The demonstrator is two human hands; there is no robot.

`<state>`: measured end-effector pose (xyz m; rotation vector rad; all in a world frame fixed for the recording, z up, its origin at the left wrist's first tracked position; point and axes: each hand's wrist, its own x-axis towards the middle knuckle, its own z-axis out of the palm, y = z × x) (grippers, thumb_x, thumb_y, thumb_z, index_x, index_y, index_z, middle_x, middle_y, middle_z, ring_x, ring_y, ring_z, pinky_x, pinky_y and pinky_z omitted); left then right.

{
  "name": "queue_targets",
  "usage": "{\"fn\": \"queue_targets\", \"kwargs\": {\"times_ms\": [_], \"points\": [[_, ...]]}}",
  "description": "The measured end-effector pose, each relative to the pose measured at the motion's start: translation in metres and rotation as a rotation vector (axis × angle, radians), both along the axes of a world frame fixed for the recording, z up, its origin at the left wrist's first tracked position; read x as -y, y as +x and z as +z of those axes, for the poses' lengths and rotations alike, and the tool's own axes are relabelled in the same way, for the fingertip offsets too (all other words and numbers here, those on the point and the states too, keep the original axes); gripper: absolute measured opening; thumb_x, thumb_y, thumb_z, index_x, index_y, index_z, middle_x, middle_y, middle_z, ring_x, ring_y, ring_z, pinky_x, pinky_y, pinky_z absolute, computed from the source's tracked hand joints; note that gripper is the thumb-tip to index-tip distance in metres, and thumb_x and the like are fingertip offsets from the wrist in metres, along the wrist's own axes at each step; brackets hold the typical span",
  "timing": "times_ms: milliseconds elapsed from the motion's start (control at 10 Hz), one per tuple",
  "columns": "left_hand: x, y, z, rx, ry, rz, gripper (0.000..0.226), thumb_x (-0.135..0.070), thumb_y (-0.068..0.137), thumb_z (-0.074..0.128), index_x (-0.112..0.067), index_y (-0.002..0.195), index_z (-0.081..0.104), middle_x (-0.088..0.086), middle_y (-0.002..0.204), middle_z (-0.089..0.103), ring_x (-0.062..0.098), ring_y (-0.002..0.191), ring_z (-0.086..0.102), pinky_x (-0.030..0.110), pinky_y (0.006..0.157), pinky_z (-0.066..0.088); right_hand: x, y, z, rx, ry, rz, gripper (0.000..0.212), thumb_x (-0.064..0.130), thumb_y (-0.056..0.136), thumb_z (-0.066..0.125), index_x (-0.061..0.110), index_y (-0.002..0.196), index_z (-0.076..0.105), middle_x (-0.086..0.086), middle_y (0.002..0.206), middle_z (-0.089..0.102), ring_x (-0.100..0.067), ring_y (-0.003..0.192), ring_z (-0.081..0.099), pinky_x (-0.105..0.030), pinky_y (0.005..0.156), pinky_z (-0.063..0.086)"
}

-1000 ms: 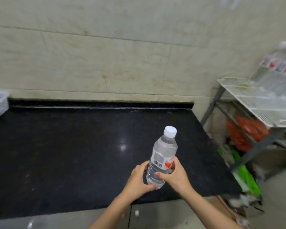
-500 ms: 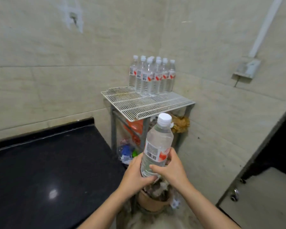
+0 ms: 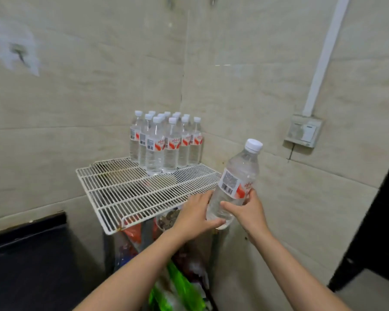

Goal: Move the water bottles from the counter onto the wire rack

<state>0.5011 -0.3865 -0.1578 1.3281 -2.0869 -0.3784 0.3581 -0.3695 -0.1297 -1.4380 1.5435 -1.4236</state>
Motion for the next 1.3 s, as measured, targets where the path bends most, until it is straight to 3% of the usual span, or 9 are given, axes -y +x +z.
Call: {"fn": "queue_targets", "kwargs": {"times_ms": [100,300,500,700,800,900,1000,1100,1300], "points": [[0.057,0.008,0.009,0.270,-0.088,0.205,0.068,-0.058,0.085,0.041,-0.023,0.141,0.027,0.005,0.147,0.031,0.026,0.138,0.023,0.041,0.112,0.021,0.064,-0.004,0.012,-0.003,0.002,-0.027,0.054,0.015,0.060,0.081,0.025,0.101,0.047,-0.007,0.110,0.064,-0.026,0.101,0.062,-0.049,0.093,0.049],[0.128,0.026,-0.005,0.395,0.101,0.484,0.054,-0.046,0.093,0.032,-0.015,0.137,0.034,0.014,0.154,0.018,0.034,0.144,0.006,0.053,0.114,0.009,0.165,-0.002,0.021,0.008,0.035,-0.058,0.055,0.015,0.065,0.079,0.018,0.112,0.051,-0.008,0.117,0.063,-0.028,0.104,0.061,-0.048,0.095,0.048],[0.133,0.023,-0.014,0.463,0.110,0.498,0.051,-0.043,0.096,0.021,-0.015,0.136,0.034,0.013,0.153,0.019,0.033,0.144,0.006,0.051,0.114,0.009,0.239,0.012,0.022,-0.021,0.073,0.011,0.057,0.016,0.069,0.076,0.017,0.119,0.048,-0.008,0.120,0.060,-0.028,0.109,0.058,-0.040,0.095,0.046],[0.129,0.021,-0.012,0.515,0.108,0.539,0.052,-0.044,0.096,0.019,-0.017,0.138,0.031,0.009,0.156,0.015,0.028,0.145,0.002,0.048,0.116,0.001,0.312,0.025,0.012,-0.080,0.115,0.095,0.066,0.020,0.069,0.076,0.022,0.126,0.043,-0.006,0.122,0.061,-0.031,0.110,0.058,-0.045,0.099,0.044],[0.122,0.016,-0.009,0.560,0.080,0.598,0.049,-0.043,0.096,0.020,-0.021,0.137,0.034,0.003,0.154,0.022,0.022,0.145,0.008,0.049,0.116,0.000,0.343,0.024,0.003,-0.108,0.155,0.127,0.060,0.025,0.067,0.077,0.023,0.120,0.048,-0.008,0.119,0.064,-0.032,0.107,0.059,-0.048,0.099,0.043],[0.105,0.012,-0.017,0.531,0.059,0.761,0.047,-0.045,0.091,0.025,-0.025,0.116,0.059,-0.003,0.128,0.059,0.020,0.126,0.050,0.049,0.104,0.038,0.366,0.023,-0.006,-0.145,0.130,0.169,0.061,0.030,0.065,0.077,0.029,0.118,0.047,-0.005,0.114,0.066,-0.031,0.102,0.063,-0.049,0.093,0.048],[0.088,0.003,-0.036,0.445,0.072,0.905,0.059,-0.048,0.093,0.011,-0.021,0.114,0.060,0.003,0.114,0.069,0.025,0.108,0.064,0.047,0.094,0.044,0.366,0.022,-0.004,-0.218,0.115,0.204,0.064,0.029,0.071,0.075,0.025,0.125,0.042,-0.007,0.114,0.065,-0.032,0.100,0.063,-0.044,0.089,0.048],[0.077,-0.004,-0.057,0.476,0.087,1.025,0.063,-0.054,0.091,0.005,-0.017,0.126,0.042,0.011,0.125,0.062,0.031,0.115,0.059,0.048,0.100,0.027,0.357,0.018,-0.002,-0.243,0.099,0.213,0.063,0.033,0.072,0.074,0.018,0.124,0.042,-0.013,0.118,0.062,-0.036,0.105,0.060,-0.044,0.090,0.047],[0.068,-0.006,-0.074,0.598,0.033,1.076,0.065,-0.060,0.087,0.018,-0.018,0.132,0.037,0.015,0.135,0.053,0.037,0.129,0.037,0.043,0.110,0.003,0.360,0.003,0.019,-0.102,0.108,0.330,0.077,0.041,0.059,0.079,0.018,0.125,0.046,-0.009,0.122,0.061,-0.031,0.107,0.059,-0.046,0.093,0.050]]}}
